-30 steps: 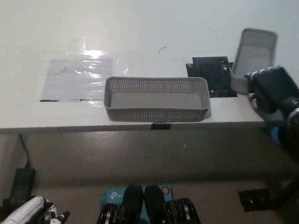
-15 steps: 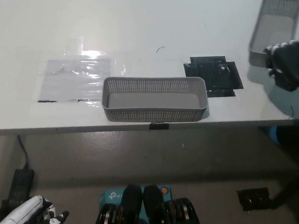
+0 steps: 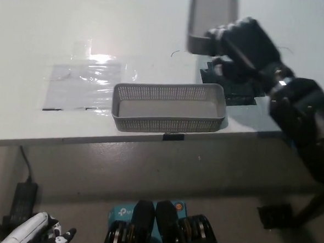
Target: The robot uses its right hand to pick up the grey box kept on the middle on the desk and place it on top of another box next to it in a right angle
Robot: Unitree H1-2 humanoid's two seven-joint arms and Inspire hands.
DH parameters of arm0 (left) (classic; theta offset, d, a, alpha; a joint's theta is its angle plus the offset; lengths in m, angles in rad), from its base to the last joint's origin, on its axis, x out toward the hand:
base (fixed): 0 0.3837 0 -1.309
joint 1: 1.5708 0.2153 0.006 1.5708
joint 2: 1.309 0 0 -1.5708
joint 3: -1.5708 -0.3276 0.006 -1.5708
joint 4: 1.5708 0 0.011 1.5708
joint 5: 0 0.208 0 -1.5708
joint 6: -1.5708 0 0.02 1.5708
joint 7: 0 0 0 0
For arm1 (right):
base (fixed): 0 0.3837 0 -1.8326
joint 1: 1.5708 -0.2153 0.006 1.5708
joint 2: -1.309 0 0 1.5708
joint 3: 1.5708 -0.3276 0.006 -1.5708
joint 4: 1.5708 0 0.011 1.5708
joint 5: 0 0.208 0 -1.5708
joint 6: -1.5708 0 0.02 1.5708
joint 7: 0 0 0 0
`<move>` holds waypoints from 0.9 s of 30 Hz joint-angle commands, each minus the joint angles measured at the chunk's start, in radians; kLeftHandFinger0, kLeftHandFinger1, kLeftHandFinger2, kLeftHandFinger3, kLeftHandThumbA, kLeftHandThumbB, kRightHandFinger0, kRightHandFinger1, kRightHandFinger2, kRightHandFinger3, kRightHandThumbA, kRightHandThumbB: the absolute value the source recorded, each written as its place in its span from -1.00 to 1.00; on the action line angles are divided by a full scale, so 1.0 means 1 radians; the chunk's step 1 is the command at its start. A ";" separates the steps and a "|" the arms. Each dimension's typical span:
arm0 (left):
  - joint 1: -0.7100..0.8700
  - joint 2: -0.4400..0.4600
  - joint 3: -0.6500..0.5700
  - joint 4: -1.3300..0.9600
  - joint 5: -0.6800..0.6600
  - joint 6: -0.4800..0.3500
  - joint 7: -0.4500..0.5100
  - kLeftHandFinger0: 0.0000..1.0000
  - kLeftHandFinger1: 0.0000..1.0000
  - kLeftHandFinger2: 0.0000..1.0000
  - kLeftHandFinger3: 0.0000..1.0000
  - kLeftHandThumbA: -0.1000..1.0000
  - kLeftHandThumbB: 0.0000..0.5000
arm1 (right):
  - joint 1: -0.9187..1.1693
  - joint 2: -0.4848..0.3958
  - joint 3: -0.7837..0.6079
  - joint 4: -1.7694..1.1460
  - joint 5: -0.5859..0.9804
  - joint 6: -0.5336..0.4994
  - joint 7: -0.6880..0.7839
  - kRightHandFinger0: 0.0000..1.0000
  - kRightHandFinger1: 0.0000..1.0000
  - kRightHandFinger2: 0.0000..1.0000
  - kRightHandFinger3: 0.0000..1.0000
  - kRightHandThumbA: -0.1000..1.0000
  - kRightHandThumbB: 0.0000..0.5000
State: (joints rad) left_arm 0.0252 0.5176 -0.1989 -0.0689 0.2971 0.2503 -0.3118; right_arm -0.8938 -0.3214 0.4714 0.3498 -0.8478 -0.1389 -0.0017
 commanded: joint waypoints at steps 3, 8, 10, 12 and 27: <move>-0.007 0.012 0.018 -0.011 -0.012 -0.006 -0.010 -1.00 -1.00 -0.92 -0.63 0.26 -0.33 | -0.004 0.042 -0.034 -0.114 0.072 0.062 0.128 -1.00 -1.00 -0.39 -0.64 -1.00 0.03; -0.023 0.009 0.020 -0.001 -0.019 -0.019 -0.015 -1.00 -0.98 -0.90 -0.64 0.28 -0.27 | 0.048 0.057 -0.043 -0.178 0.091 0.048 0.146 -1.00 -1.00 -0.49 -0.84 -1.00 0.29; -0.024 0.010 0.017 0.003 -0.009 -0.016 -0.010 -0.99 -0.99 -0.89 -0.66 0.29 -0.28 | 0.062 0.054 -0.044 -0.200 0.087 0.059 0.165 -1.00 -1.00 -0.31 -0.50 -1.00 0.33; -0.022 0.010 0.016 0.003 -0.002 -0.015 -0.006 -0.97 -0.99 -0.87 -0.63 0.30 -0.23 | 0.076 0.049 -0.047 -0.217 0.095 0.048 0.175 -1.00 -1.00 -0.26 -0.28 -1.00 0.36; -0.040 0.020 0.017 -0.005 -0.005 -0.008 -0.021 -1.00 -1.00 -0.94 -0.64 0.25 -0.28 | 0.194 0.003 -0.070 -0.304 0.120 0.030 0.240 -1.00 -1.00 -0.36 -0.51 -1.00 0.33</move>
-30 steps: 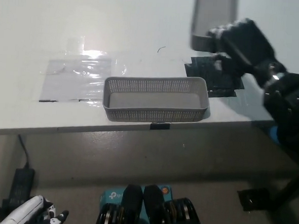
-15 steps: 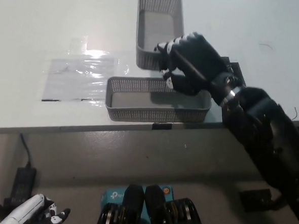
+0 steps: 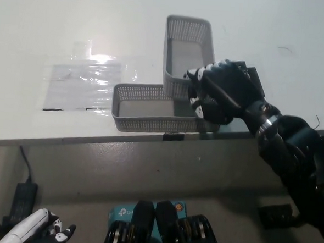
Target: The robot uses its right hand to pick up the grey box kept on the middle on the desk and place it on top of another box next to it in a right angle
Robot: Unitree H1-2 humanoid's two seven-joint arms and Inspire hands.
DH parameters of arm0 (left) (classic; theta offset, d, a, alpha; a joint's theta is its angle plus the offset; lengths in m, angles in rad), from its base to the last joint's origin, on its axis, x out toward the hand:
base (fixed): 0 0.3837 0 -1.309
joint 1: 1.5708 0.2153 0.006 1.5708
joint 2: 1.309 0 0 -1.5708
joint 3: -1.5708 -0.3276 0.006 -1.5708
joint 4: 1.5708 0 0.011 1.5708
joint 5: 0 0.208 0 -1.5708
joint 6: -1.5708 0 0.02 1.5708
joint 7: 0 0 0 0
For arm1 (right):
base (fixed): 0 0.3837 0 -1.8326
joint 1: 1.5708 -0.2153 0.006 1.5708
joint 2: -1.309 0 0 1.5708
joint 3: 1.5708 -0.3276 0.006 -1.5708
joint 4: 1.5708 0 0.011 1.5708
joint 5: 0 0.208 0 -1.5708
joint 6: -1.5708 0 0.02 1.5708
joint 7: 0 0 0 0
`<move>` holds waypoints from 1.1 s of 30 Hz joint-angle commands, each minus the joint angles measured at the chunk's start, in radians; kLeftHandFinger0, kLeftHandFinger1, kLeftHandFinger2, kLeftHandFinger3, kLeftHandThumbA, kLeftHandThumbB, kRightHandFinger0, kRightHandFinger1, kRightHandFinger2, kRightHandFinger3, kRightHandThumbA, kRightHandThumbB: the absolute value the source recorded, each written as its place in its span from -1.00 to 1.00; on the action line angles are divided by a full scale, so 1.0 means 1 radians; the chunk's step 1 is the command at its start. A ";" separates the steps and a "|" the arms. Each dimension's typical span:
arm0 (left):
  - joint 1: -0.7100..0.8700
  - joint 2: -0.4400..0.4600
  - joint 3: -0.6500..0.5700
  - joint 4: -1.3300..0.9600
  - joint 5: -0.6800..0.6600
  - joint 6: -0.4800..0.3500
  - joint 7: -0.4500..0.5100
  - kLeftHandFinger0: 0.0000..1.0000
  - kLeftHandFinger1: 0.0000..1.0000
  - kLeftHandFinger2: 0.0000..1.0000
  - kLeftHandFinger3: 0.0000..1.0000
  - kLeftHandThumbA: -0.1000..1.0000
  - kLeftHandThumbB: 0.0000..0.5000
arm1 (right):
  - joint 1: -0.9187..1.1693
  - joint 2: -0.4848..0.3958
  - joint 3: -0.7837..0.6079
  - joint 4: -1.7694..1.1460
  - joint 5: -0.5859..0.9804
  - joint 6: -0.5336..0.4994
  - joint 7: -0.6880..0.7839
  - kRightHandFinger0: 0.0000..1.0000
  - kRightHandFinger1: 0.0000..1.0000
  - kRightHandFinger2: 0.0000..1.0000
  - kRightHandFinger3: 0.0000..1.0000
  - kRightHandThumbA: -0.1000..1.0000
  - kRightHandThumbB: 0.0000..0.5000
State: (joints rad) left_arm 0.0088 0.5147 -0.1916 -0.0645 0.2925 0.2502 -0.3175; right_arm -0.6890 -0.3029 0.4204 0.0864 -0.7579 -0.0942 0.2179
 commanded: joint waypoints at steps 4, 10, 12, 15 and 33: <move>-0.039 0.026 0.003 0.006 0.010 -0.022 -0.015 -0.99 -1.00 -0.94 -0.65 0.28 -0.26 | -0.002 -0.008 -0.018 -0.044 0.023 -0.004 0.032 -1.00 -0.80 -0.07 -0.32 -1.00 0.24; -0.044 0.031 0.002 -0.003 0.013 -0.010 -0.022 -0.97 -1.00 -0.89 -0.63 0.35 -0.19 | 0.015 0.023 -0.001 -0.022 0.004 -0.007 0.021 -1.00 -0.86 -0.13 -0.35 -1.00 0.11; -0.045 0.030 0.000 0.003 0.025 -0.011 -0.015 -0.95 -1.00 -0.89 -0.59 0.37 -0.16 | 0.022 0.031 0.005 0.007 -0.004 -0.025 -0.003 -1.00 -0.87 -0.15 -0.33 -1.00 0.12; -0.045 0.031 0.002 -0.005 0.028 -0.009 -0.014 -0.97 -1.00 -0.94 -0.58 0.33 -0.19 | 0.028 0.037 0.011 0.015 -0.018 -0.022 -0.003 -1.00 -1.00 -0.33 -0.53 -1.00 0.03; -0.050 0.031 0.010 -0.017 0.020 -0.008 -0.026 -0.98 -0.99 -0.88 -0.60 0.36 -0.15 | 0.004 -0.023 0.060 0.074 -0.131 -0.048 0.005 -1.00 -0.66 0.11 -0.12 -1.00 -0.84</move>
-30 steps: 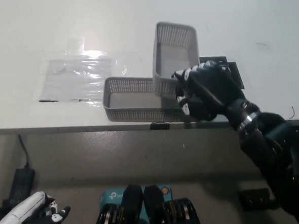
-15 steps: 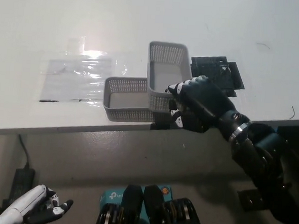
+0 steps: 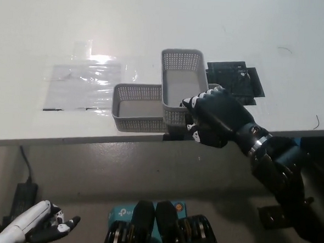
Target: The robot uses its right hand to pick up the grey box kept on the middle on the desk and place it on top of another box next to it in a right angle
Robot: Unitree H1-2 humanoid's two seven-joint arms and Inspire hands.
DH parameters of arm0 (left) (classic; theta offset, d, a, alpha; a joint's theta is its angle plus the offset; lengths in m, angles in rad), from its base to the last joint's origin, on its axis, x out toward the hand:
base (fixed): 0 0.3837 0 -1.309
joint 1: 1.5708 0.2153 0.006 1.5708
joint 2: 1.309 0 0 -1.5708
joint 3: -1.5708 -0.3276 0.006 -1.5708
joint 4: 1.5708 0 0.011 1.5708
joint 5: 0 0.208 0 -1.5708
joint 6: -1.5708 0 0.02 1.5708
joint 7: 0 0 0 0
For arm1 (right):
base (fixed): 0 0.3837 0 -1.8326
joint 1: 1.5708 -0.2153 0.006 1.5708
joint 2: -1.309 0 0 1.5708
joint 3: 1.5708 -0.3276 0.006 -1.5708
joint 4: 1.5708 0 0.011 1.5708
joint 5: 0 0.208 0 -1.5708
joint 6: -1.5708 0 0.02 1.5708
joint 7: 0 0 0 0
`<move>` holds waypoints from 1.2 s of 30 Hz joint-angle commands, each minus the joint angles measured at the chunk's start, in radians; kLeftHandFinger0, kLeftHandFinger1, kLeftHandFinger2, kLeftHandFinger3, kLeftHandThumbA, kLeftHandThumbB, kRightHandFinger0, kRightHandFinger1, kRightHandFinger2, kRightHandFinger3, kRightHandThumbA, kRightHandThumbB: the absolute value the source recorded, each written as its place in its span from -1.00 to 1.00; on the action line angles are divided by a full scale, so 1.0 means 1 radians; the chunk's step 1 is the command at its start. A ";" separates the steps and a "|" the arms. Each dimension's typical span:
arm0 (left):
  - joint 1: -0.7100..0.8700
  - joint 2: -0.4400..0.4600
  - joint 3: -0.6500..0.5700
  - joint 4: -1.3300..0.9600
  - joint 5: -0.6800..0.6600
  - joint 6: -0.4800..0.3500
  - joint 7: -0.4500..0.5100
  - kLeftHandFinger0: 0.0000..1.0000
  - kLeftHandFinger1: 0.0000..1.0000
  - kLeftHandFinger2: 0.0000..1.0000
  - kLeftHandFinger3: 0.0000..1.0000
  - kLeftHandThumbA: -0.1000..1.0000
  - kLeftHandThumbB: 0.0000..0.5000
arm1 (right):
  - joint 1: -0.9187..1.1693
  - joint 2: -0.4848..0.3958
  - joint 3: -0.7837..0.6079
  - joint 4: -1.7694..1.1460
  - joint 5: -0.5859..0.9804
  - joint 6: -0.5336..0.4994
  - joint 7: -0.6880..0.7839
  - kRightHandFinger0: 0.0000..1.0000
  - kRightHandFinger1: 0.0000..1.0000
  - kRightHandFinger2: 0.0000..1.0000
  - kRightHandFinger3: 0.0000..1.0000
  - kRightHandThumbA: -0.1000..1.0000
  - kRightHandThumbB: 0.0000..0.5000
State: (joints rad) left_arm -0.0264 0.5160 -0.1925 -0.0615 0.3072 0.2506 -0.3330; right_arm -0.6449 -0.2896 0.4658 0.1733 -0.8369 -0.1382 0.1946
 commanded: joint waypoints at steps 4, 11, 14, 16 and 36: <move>-0.016 0.029 0.011 -0.010 0.009 -0.024 -0.007 -1.00 -0.99 -0.88 -0.62 0.35 -0.14 | -0.055 -0.053 0.048 -0.057 -0.096 0.056 0.148 -0.90 -0.41 0.25 0.58 -1.00 -0.88; -0.017 0.029 0.015 -0.009 0.001 -0.022 -0.012 -1.00 -1.00 -0.89 -0.64 0.30 -0.22 | -0.050 -0.059 0.079 -0.124 -0.155 0.112 0.238 0.36 1.00 1.00 1.00 -0.14 -0.21; -0.016 0.029 0.015 -0.008 0.000 -0.035 -0.009 -1.00 -0.99 -0.86 -0.58 0.30 -0.22 | -0.052 -0.058 0.080 -0.130 -0.174 0.102 0.222 0.63 1.00 1.00 1.00 -0.09 -0.01; -0.021 0.020 0.013 -0.009 0.005 -0.020 -0.008 -0.97 -0.98 -0.84 -0.59 0.31 -0.20 | -0.057 -0.060 0.067 -0.136 -0.162 0.096 0.221 0.93 1.00 1.00 1.00 -0.06 0.07; 0.026 -0.008 0.017 -0.007 -0.011 -0.031 0.004 -1.00 -0.99 -0.90 -0.63 0.22 -0.34 | -0.065 -0.053 0.005 -0.262 -0.141 0.123 0.301 1.00 1.00 1.00 1.00 -0.19 0.22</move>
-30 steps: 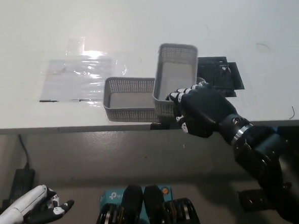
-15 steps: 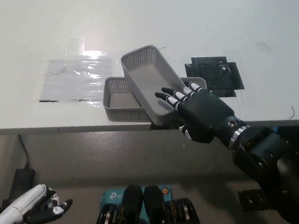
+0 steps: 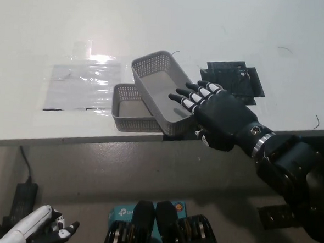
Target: The robot uses its right hand to pick up the grey box kept on the middle on the desk and place it on top of another box next to it in a right angle
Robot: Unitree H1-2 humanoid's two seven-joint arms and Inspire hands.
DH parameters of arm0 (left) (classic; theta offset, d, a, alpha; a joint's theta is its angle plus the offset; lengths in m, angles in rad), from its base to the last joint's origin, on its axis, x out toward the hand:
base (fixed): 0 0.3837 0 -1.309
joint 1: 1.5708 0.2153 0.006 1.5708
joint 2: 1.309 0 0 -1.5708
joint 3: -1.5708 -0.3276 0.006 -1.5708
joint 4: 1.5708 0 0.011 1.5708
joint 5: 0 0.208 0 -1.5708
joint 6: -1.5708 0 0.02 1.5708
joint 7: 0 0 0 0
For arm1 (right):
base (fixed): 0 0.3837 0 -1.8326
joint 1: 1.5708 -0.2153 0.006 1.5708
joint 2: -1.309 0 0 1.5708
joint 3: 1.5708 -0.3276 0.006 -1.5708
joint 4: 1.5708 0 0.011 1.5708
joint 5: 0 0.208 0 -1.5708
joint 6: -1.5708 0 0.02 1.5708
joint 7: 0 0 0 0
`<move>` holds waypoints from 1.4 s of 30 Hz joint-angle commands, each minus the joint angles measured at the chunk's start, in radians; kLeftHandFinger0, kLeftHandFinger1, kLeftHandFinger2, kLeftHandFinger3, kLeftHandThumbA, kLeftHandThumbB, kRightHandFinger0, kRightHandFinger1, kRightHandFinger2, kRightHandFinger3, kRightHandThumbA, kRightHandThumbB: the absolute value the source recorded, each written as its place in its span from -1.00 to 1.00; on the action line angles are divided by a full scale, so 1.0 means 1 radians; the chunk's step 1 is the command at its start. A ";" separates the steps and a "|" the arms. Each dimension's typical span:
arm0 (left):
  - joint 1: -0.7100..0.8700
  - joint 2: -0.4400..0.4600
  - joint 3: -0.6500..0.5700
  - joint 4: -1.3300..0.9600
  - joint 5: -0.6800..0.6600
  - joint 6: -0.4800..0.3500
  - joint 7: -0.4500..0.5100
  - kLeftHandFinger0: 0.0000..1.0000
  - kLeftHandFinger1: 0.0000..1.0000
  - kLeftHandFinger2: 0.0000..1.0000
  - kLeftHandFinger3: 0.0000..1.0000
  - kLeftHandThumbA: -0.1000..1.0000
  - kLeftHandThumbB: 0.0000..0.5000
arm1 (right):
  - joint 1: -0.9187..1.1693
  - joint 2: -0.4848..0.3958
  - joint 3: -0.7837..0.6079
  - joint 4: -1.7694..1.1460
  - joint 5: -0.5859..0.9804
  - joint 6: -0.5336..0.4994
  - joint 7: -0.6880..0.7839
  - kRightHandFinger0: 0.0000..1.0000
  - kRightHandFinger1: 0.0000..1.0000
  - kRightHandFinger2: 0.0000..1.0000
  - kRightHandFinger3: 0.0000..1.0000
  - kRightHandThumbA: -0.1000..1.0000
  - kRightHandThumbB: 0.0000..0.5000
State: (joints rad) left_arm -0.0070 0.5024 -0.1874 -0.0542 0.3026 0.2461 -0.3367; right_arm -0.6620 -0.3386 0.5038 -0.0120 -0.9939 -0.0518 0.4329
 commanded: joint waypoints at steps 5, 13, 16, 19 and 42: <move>0.005 0.003 0.010 0.000 -0.002 -0.042 0.013 -1.00 -1.00 -0.92 -0.67 0.25 -0.29 | -0.027 -0.015 -0.045 -0.182 0.032 0.047 0.137 1.00 1.00 1.00 1.00 -0.33 0.38; 0.000 0.007 0.010 0.004 -0.001 -0.040 0.010 -1.00 -0.98 -0.86 -0.61 0.26 -0.36 | 0.000 -0.075 -0.124 -0.427 0.116 0.130 0.318 1.00 1.00 1.00 1.00 -0.34 0.99; -0.005 0.006 0.008 0.007 0.007 -0.031 0.011 -1.00 -1.00 -0.90 -0.68 0.30 -0.28 | -0.010 -0.111 -0.171 -0.559 0.168 0.218 0.439 1.00 1.00 1.00 1.00 -0.33 0.93; -0.007 0.008 0.011 0.009 0.002 -0.034 0.009 -1.00 -1.00 -0.91 -0.68 0.24 -0.35 | -0.016 -0.170 -0.270 -0.726 0.293 0.437 0.584 1.00 1.00 1.00 1.00 -0.51 0.80; -0.005 -0.003 0.001 0.014 0.017 -0.030 0.011 -0.97 -1.00 -0.89 -0.62 0.35 -0.24 | 0.522 0.347 -0.954 -0.289 0.643 0.242 0.001 -0.46 -0.20 0.11 0.70 -0.70 -0.34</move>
State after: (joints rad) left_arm -0.0034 0.4838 -0.1880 -0.0295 0.3038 0.2460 -0.3369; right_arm -0.2004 -0.1429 -0.3446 -0.5122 -0.5242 0.3144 0.7770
